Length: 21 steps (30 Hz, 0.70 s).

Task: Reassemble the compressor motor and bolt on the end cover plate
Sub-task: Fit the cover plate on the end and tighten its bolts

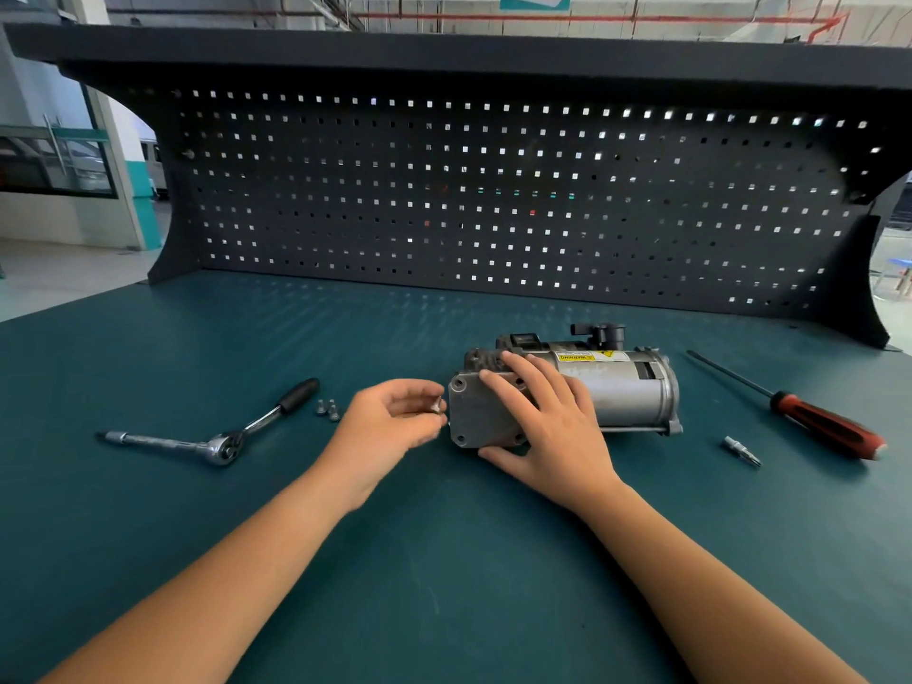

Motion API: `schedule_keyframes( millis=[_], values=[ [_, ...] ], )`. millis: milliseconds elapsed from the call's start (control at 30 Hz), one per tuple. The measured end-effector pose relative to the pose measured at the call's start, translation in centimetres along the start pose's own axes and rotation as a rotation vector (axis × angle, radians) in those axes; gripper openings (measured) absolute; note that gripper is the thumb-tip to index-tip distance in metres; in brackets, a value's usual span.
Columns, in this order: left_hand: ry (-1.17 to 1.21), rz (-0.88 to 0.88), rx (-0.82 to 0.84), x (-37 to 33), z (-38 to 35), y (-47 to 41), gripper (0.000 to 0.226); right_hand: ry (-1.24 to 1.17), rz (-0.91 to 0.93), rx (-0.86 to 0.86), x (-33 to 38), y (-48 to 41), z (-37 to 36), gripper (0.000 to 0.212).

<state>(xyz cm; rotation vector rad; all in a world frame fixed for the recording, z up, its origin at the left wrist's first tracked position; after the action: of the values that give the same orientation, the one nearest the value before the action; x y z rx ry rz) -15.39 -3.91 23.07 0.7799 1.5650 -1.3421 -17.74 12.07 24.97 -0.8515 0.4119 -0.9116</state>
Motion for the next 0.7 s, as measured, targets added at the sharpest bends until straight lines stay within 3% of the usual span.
schedule_keyframes(
  millis=[133, 367, 700],
  values=[
    [-0.194, -0.168, 0.010, -1.3, -0.5, 0.1, 0.032, -0.036, -0.011, 0.009, 0.0, -0.1, 0.1, 0.078],
    [-0.196, -0.207, -0.045, -1.0, -0.9, -0.6, 0.021, -0.031, -0.020, -0.004, 0.1, -0.1, 0.4, 0.085],
    [-0.262, -0.235, -0.059, -1.0, -1.1, -1.0, 0.023, -0.015, -0.011, 0.030, 0.1, -0.1, 0.2, 0.083]
  ],
)
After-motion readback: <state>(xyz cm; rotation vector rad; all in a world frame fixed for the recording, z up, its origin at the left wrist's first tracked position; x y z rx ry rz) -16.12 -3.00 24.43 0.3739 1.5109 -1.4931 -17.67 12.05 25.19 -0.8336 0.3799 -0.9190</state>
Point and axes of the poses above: each hand's wrist, its own y-axis away from the middle knuckle, its own z-axis out of the back of the hand, x = y × z, the point moved 7 cm from there along -y, towards the middle knuckle, and after that the axes turned 12 degrees about -z, right-handed, at the moved point
